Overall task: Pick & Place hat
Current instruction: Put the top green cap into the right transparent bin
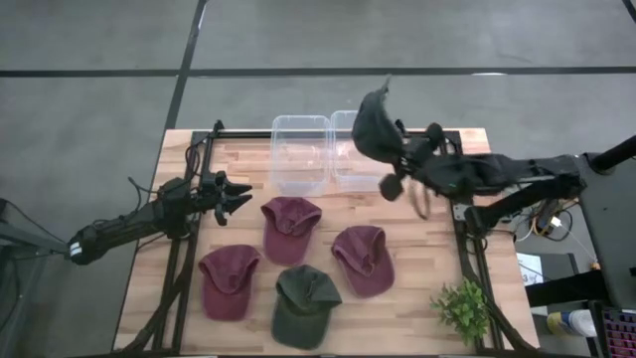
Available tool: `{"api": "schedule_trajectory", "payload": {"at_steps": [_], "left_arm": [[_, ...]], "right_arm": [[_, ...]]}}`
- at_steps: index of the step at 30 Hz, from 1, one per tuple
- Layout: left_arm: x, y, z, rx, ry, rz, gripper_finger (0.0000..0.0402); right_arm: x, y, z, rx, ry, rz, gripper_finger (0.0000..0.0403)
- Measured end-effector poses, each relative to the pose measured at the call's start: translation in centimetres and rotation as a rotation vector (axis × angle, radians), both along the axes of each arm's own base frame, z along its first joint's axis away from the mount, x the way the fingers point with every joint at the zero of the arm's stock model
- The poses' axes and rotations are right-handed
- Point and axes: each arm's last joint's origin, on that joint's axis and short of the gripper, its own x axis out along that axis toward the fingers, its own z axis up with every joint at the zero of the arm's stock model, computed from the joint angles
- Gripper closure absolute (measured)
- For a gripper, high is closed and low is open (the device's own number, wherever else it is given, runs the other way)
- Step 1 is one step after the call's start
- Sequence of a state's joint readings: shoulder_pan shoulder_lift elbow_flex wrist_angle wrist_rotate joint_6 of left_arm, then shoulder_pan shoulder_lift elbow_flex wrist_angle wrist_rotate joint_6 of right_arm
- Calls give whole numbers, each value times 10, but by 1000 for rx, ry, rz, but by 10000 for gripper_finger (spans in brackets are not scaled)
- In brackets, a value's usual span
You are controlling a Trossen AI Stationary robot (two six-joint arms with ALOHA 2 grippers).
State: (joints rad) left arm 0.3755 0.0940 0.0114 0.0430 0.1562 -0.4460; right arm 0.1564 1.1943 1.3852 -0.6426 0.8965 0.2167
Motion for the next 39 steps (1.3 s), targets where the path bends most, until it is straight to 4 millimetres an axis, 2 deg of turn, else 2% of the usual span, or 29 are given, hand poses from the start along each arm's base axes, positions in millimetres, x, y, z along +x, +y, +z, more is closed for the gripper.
{"api": "schedule_trajectory", "payload": {"at_steps": [6,10,18,22,26,30,39], "left_arm": [[0,0,0,-3,-1,-2,223],[0,0,0,-3,-2,-3,223],[0,0,0,-3,-2,-3,223],[0,0,0,-2,-1,-3,223],[0,0,0,7,1,-4,223],[0,0,0,6,0,-4,223],[0,0,0,1,0,-4,223]], "right_arm": [[27,-40,-33,50,121,-87,390],[38,-63,-57,109,121,-84,390],[39,-91,-100,125,88,-132,390],[35,-96,-125,149,111,-152,390],[37,-97,-138,155,69,-104,390],[38,-101,-153,156,115,-124,380],[48,-106,-168,167,103,-111,336]]}}
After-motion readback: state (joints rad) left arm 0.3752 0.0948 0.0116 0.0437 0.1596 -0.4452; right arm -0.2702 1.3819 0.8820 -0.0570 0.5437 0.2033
